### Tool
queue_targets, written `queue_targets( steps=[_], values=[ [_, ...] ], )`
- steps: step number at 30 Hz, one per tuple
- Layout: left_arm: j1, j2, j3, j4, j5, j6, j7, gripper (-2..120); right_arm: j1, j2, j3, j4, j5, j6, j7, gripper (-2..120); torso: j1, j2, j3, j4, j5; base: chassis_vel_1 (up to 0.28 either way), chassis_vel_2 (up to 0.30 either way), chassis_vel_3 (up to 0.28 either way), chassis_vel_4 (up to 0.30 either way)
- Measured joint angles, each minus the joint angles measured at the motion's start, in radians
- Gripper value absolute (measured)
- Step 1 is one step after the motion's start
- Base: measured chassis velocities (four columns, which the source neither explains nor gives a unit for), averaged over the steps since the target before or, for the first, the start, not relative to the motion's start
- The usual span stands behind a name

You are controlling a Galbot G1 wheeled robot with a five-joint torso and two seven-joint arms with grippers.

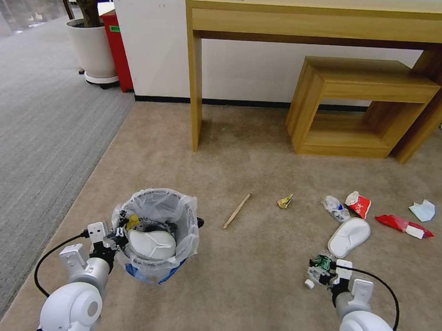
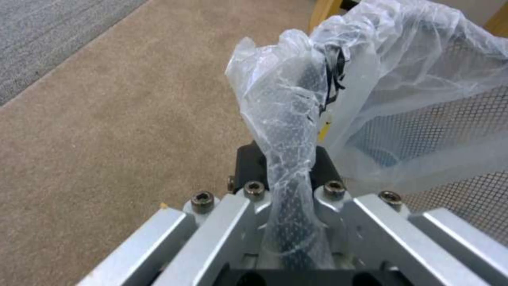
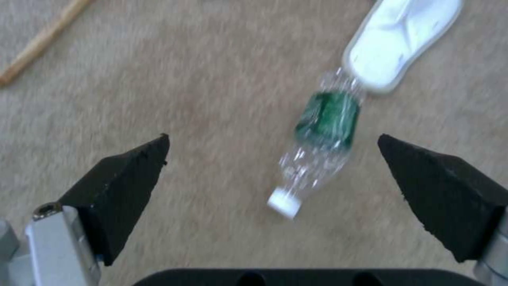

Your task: Pick up the trash bin and place the garbage on the floor into it.

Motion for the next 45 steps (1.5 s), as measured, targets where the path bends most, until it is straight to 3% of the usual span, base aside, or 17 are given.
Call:
queue_targets(
  steps=[19, 45],
  values=[
    [0.001, 0.008, -0.001, 0.0, -0.003, -0.001, 0.003, 3, 0.058, 0.062, -0.06, -0.102, 0.001, -0.022, 0.019, 100, 0.0, 0.0, 0.0, -0.0001, 0.0001, 0.0, 0.0, 0.0, 0.0],
    [-0.005, 0.01, 0.002, 0.018, -0.007, -0.001, 0.002, 3, 0.193, 0.076, 0.0, -0.278, 0.036, 0.0, 0.004, 100, 0.0, 0.0, 0.0, 0.0, 0.0002, 0.0, 0.0, 0.0, 0.0]
  ],
)
